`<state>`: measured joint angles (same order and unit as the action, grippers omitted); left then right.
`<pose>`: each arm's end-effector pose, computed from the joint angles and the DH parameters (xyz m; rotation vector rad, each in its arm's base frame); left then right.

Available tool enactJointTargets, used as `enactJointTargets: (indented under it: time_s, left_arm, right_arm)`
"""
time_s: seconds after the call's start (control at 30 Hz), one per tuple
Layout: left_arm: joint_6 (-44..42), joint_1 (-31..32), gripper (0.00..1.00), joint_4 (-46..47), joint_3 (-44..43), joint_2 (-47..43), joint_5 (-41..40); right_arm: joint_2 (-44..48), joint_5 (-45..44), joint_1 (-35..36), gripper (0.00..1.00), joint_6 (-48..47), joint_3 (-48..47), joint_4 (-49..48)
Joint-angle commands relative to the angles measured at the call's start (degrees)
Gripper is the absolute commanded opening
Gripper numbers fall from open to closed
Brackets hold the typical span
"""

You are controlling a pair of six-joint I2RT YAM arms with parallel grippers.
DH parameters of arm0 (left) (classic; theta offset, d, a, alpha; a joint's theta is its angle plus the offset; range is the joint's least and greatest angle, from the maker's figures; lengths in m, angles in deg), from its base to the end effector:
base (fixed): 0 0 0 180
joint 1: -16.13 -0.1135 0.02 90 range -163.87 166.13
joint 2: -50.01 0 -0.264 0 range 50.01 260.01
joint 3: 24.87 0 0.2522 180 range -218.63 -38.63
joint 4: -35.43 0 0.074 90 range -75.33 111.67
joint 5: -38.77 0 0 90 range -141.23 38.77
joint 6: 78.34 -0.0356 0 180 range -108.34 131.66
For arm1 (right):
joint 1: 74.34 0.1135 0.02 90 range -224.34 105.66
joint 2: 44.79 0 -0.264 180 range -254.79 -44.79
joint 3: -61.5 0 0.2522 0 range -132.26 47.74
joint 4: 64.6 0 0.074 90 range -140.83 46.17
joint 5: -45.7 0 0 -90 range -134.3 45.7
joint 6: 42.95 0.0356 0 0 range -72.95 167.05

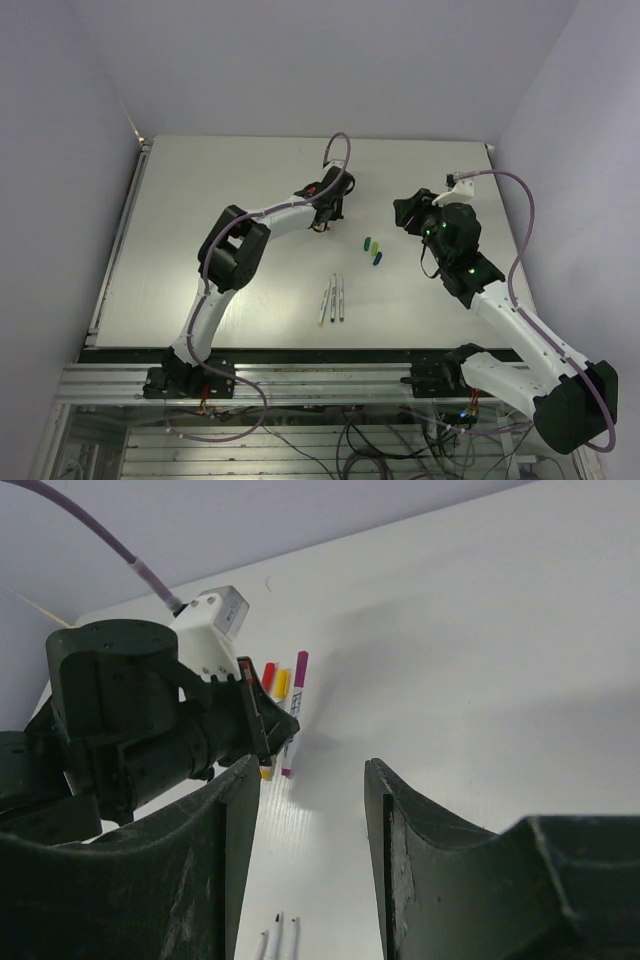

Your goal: Insert the pens into the pen caps

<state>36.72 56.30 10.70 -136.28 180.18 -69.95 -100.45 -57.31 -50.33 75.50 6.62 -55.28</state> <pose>0.3950 -0.3185 0.1600 0.1399 2.2855 -0.2119 0.2136 0.0864 0.3090 0.2359 1.7502 0.4710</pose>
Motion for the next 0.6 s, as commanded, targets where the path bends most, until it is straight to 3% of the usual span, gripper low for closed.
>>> enactJointTargets:
  time_s: [0.0,0.2,0.43,0.57]
  left_arm:
    - [1.23,-0.47,0.07,-3.04,-2.78,1.53,1.09]
    - [3.09,-0.52,0.16,-5.05,-3.78,2.93,-0.27]
    - [4.33,-0.56,0.37,-3.04,-2.44,1.37,0.1]
    - [4.01,-0.57,0.39,-2.0,-2.24,-0.13,0.0]
  right_arm:
    - [-0.51,0.43,-0.19,0.45,0.18,0.42,0.23]
    - [-1.02,1.25,-0.19,0.45,0.58,0.98,0.23]
    - [-0.75,1.45,-0.19,0.44,0.91,1.68,-0.05]
    - [-0.38,1.49,-0.19,0.43,0.91,1.59,-0.13]
